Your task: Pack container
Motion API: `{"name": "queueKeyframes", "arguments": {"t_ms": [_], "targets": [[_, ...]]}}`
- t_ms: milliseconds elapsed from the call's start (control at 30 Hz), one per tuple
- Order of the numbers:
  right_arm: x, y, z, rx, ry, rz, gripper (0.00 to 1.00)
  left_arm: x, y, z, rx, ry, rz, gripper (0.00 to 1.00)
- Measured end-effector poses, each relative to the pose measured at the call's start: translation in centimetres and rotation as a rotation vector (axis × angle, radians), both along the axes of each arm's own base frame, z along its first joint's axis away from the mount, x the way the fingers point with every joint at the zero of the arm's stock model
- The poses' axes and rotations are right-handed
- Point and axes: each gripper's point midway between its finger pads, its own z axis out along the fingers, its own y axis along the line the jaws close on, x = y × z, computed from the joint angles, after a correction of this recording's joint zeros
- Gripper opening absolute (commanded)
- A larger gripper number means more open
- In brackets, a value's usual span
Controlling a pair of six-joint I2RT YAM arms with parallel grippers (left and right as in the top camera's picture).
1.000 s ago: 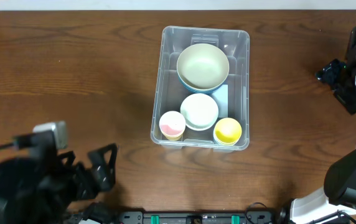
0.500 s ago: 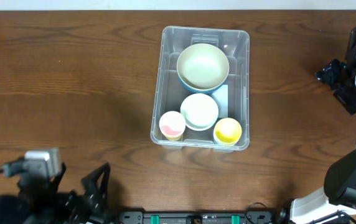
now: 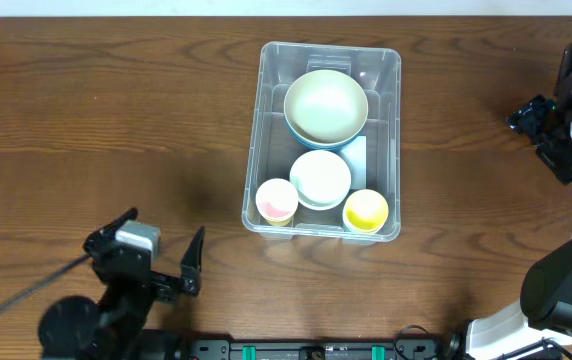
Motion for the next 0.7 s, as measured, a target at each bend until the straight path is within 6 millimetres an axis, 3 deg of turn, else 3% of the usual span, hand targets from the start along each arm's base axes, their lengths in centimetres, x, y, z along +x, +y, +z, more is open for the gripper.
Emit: {"name": "queueKeyframes", "arguments": {"t_ms": [200, 400, 700], "targets": [[0.0, 0.0, 0.0, 0.0, 0.0, 0.0, 0.99, 1.4, -0.2, -0.7, 0.024, -0.237, -0.013, 0.98], [0.0, 0.0, 0.0, 0.0, 0.0, 0.0, 0.99, 2.3, -0.1, -1.1, 0.029, -0.35, -0.008, 0.98], [0.0, 0.0, 0.0, 0.0, 0.0, 0.0, 0.99, 4.8, 0.9, -7.7, 0.045, -0.249, 0.031, 0.98]]}}
